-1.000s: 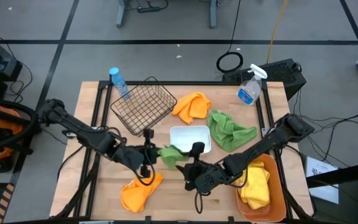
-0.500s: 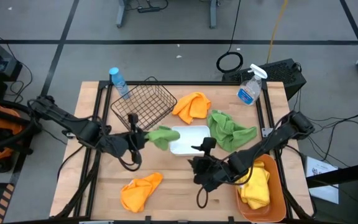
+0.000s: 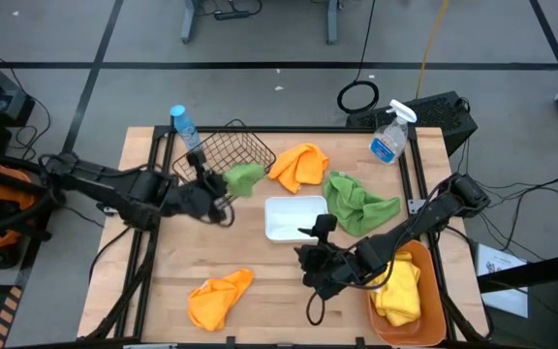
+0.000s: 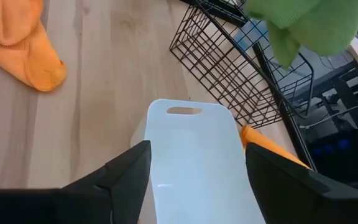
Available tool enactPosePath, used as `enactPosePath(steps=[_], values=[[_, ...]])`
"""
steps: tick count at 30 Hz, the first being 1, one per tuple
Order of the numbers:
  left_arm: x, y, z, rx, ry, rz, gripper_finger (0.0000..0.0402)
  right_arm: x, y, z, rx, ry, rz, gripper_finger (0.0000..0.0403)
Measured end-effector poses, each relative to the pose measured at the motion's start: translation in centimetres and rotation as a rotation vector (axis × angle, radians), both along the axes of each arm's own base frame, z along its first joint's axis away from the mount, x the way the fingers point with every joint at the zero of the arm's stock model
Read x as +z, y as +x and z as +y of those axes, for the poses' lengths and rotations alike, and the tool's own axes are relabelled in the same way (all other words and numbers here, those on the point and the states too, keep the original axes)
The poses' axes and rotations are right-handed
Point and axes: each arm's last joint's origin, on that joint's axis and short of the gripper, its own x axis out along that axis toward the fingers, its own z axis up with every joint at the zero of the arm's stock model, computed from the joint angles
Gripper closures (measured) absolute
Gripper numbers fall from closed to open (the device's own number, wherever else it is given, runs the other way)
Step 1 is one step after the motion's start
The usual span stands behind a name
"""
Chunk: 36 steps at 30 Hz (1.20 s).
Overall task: Sort microfiber towel by color & place in baskets
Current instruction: Put the bottom green microfiber towel into the black wire basket
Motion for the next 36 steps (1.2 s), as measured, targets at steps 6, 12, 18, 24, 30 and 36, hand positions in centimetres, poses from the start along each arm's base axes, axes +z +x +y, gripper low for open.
enactPosePath(steps=[6, 12, 18, 24, 30, 36], values=[[-0.1, 0.2, 3.7, 0.184, -0.089, -0.043, 0.0380, 0.0, 0.2, -0.5, 0.018, -0.043, 0.030, 0.0162], [-0.5, 0.1, 7.6, 0.228, -0.316, -0.059, 0.0380, 0.0, 0.6, -1.3, 0.039, -0.101, 0.074, 0.0173], [-0.8, -0.6, 11.3, 0.227, -0.512, -0.073, 0.0387, -0.1, 1.1, -2.6, 0.028, -0.135, 0.110, 0.0183], [-0.8, -2.0, 14.5, 0.153, -0.610, -0.081, 0.0389, -0.1, 1.5, -3.7, -0.005, -0.135, 0.115, 0.0192], [-2.2, -2.4, 17.5, 0.134, -0.748, -0.063, 0.0389, -0.1, 1.6, -3.8, -0.031, -0.106, 0.093, 0.0193], [-5.4, -0.9, 20.0, 0.136, -0.876, 0.009, 0.0389, -0.2, 1.4, -3.2, -0.026, -0.029, 0.074, 0.0193]])
